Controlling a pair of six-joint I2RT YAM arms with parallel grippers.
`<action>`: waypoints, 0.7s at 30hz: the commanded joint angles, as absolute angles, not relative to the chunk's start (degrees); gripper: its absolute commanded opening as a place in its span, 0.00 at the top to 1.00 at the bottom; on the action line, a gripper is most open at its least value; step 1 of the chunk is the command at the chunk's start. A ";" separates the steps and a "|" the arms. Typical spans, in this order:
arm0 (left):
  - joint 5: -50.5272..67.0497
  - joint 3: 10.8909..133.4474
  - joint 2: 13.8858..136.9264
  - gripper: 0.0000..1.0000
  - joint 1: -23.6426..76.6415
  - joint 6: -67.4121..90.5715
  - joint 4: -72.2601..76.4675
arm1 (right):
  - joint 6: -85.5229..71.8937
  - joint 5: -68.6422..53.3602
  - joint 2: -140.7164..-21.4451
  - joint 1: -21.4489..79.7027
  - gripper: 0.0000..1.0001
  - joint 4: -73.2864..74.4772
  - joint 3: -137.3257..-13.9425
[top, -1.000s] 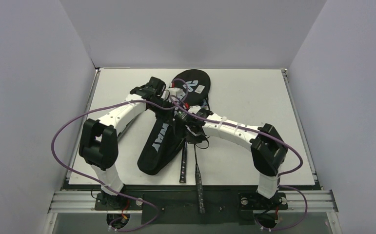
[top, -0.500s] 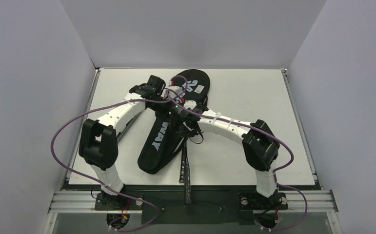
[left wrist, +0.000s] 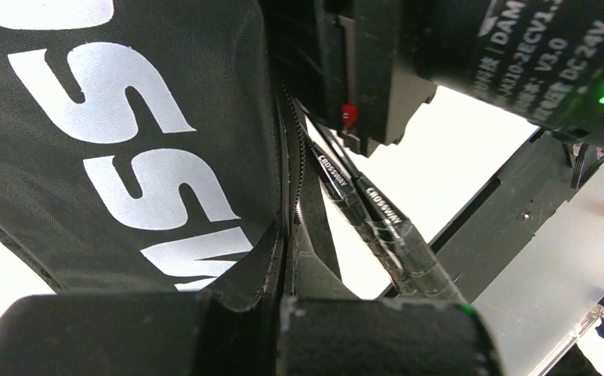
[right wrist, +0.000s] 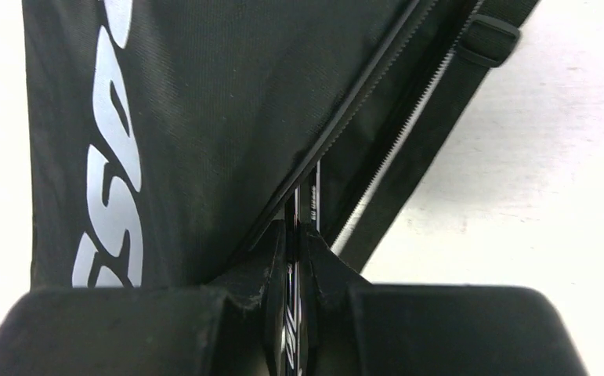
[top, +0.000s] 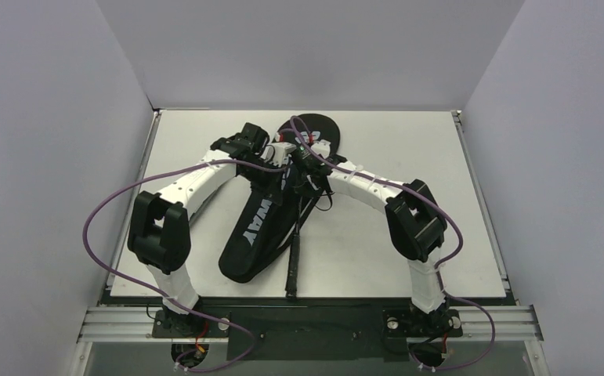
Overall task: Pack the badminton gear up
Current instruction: Place the racket in the racket bag.
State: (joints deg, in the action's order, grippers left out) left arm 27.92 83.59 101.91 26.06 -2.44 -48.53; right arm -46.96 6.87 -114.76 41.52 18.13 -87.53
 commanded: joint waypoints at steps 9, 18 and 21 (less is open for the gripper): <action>32.77 86.52 98.90 1.00 27.42 -5.63 -52.72 | -54.23 1.11 -115.23 39.55 0.87 1.77 -84.02; 32.86 84.64 98.77 1.00 27.34 -5.55 -51.05 | -55.04 -3.32 -100.45 38.90 0.45 -2.53 -67.39; 33.03 83.53 98.92 1.00 27.33 -5.54 -50.18 | -55.53 -3.90 -96.07 37.62 0.42 -2.83 -61.09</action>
State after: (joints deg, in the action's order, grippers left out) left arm 29.19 83.72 101.82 26.87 -4.14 -51.59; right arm -54.39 -2.20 -103.20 38.98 -1.17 -66.59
